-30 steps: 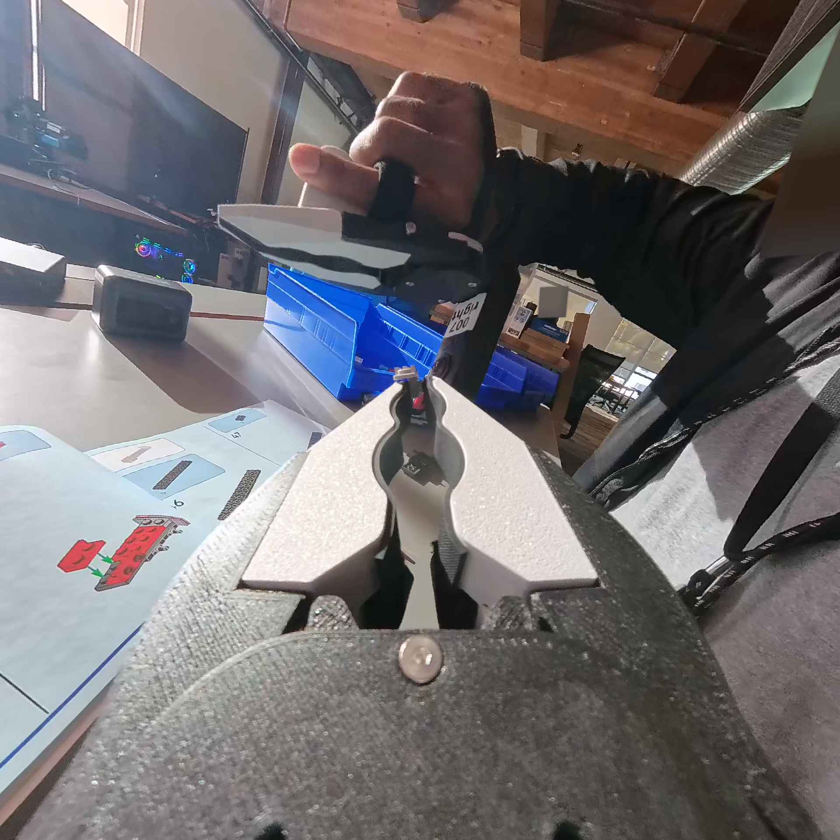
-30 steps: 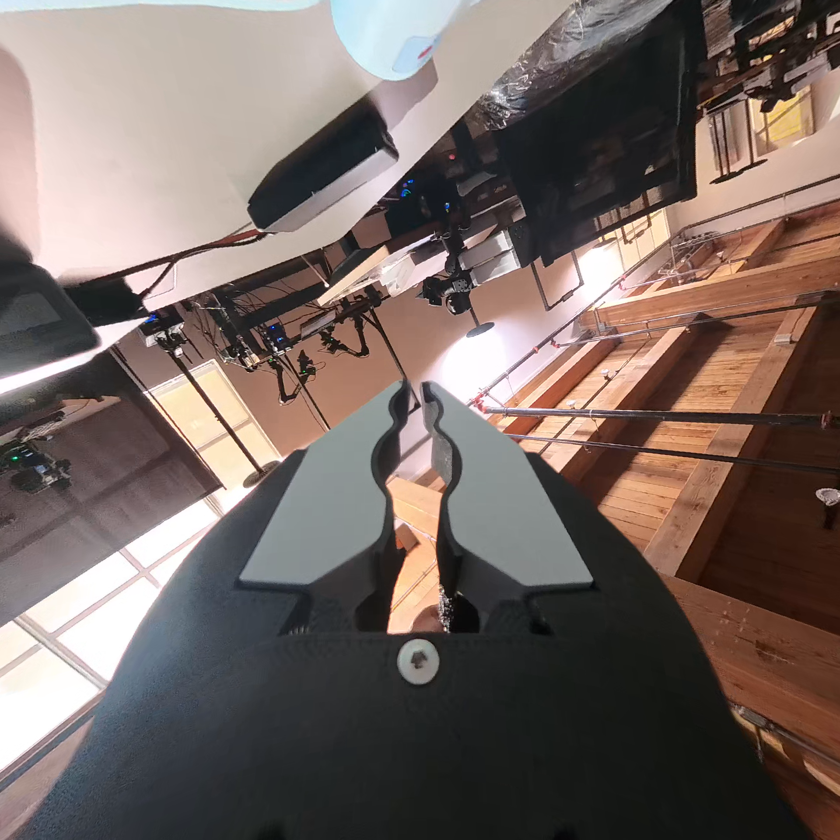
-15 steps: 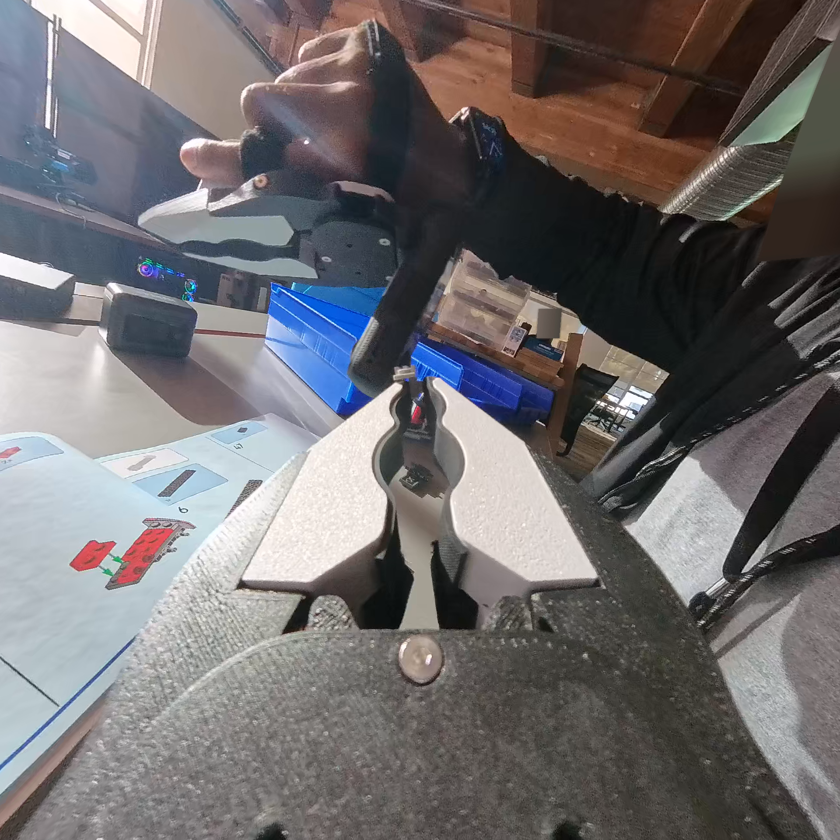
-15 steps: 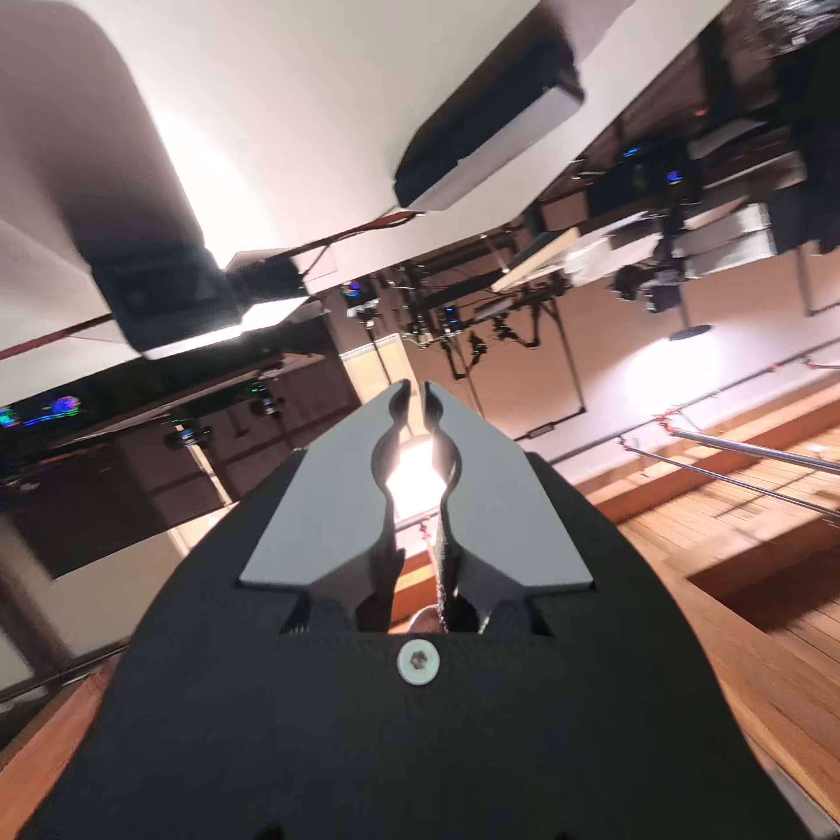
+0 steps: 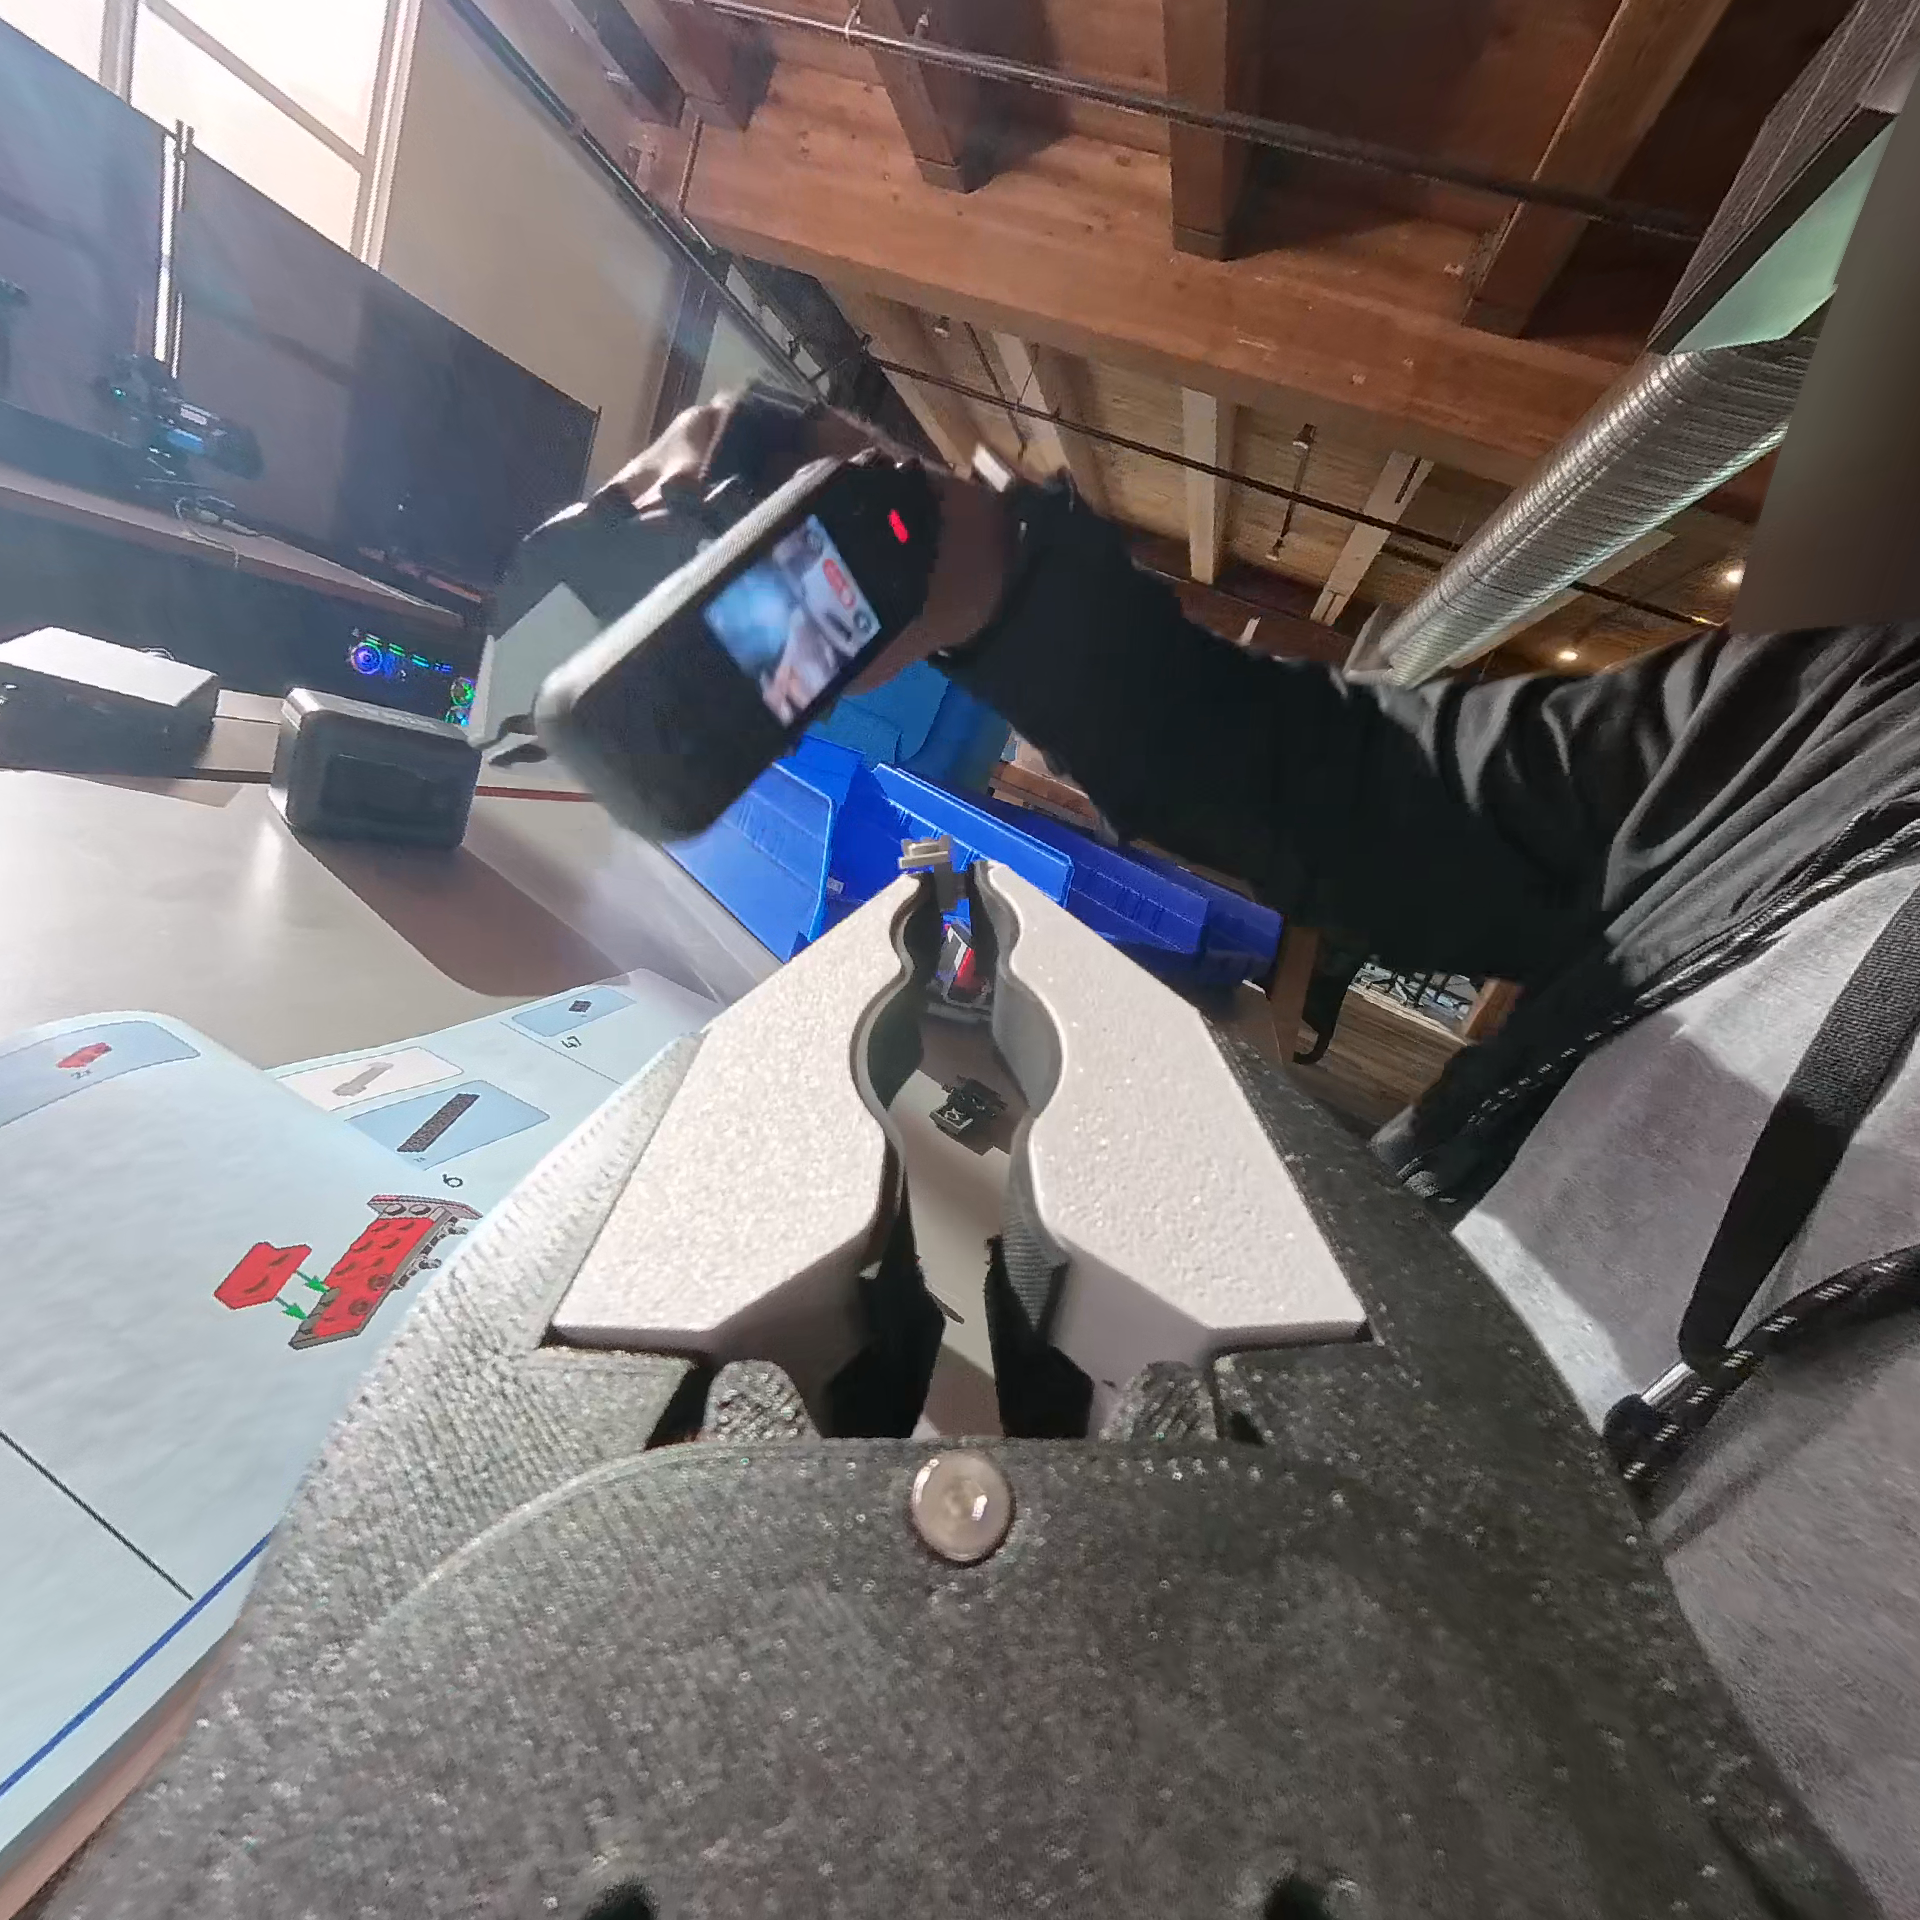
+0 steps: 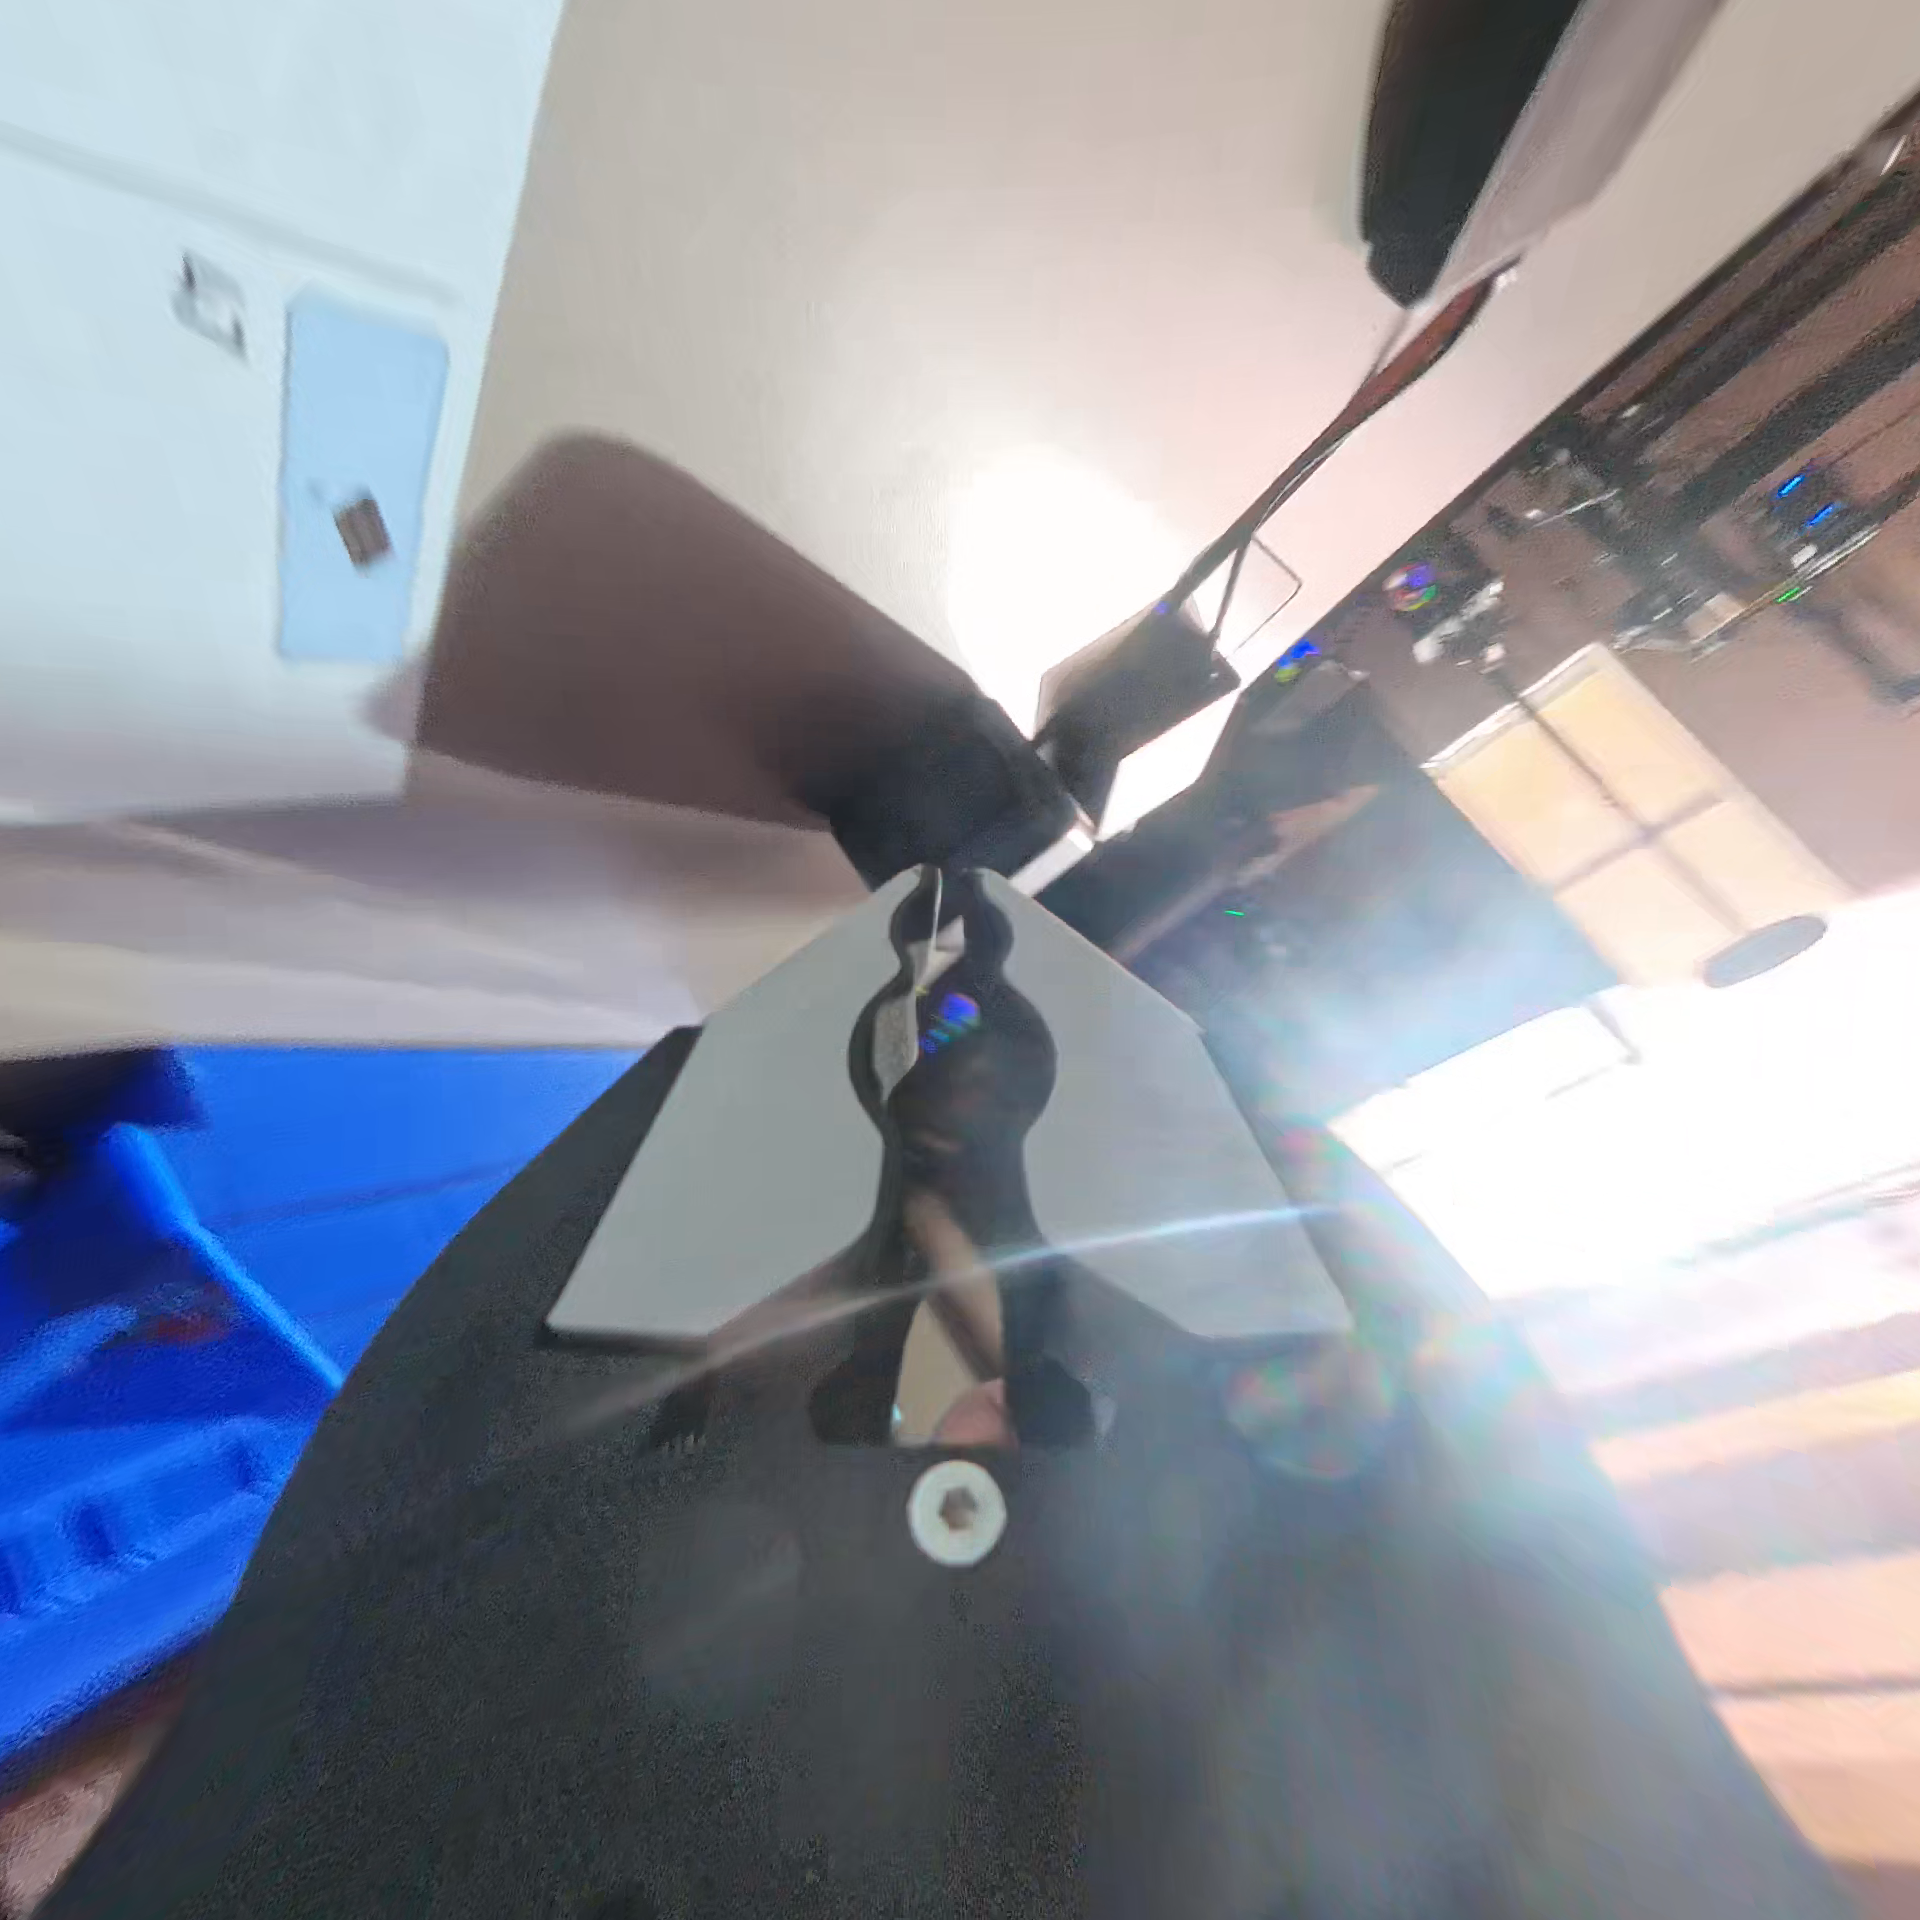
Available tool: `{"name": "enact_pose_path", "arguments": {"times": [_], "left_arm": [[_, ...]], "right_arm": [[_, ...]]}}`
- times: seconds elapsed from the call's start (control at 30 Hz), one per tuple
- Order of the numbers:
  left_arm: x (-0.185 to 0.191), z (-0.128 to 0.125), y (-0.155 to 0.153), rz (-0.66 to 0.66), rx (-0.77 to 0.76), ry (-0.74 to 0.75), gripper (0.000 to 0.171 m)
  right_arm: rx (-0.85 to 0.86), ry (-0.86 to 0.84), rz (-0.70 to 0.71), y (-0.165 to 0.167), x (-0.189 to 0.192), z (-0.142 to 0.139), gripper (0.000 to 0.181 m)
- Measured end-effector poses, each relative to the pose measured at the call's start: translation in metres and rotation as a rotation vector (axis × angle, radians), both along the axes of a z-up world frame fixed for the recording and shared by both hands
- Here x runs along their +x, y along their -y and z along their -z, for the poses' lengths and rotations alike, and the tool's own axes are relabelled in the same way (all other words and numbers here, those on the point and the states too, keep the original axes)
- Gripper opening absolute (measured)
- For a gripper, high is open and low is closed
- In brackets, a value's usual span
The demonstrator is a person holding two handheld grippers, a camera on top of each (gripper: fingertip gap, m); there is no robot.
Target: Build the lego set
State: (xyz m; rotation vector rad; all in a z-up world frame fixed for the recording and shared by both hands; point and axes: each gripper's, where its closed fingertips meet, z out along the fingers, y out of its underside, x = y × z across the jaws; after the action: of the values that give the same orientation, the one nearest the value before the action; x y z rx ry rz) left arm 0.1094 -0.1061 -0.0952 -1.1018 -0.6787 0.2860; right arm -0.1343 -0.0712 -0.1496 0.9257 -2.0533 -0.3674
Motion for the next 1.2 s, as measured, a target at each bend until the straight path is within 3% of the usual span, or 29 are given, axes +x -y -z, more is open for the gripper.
{"name": "enact_pose_path", "arguments": {"times": [0.1, 0.2, 0.3, 0.4, 0.5, 0.7, 1.2], "left_arm": [[0.0, 0.001, -0.001, -0.002, -0.012, -0.002, 0.005], [0.001, 0.002, -0.005, 0.001, -0.039, -0.006, 0.005], [0.0, 0.003, -0.007, -0.004, -0.054, -0.006, 0.005], [0.0, 0.004, -0.009, -0.008, -0.072, -0.008, 0.006], [0.001, 0.004, -0.012, -0.004, -0.083, -0.013, 0.005], [0.003, 0.003, -0.013, -0.001, -0.081, -0.017, 0.005], [0.002, 0.005, -0.015, 0.012, -0.091, -0.005, 0.005]], "right_arm": [[-0.411, 0.254, 0.182, -0.007, 0.026, 0.001, 0.007], [-0.78, 0.641, 0.304, -0.015, 0.087, 0.007, 0.006], [-0.949, 0.968, 0.345, -0.03, 0.155, 0.018, 0.005], [-0.985, 1.119, 0.331, -0.039, 0.205, 0.035, 0.006], [-0.984, 1.112, 0.303, -0.039, 0.228, 0.047, 0.011], [-0.971, 1.069, 0.322, -0.035, 0.237, 0.067, 0.029], [-0.906, 1.075, 0.335, -0.025, 0.241, 0.082, 0.011]]}}
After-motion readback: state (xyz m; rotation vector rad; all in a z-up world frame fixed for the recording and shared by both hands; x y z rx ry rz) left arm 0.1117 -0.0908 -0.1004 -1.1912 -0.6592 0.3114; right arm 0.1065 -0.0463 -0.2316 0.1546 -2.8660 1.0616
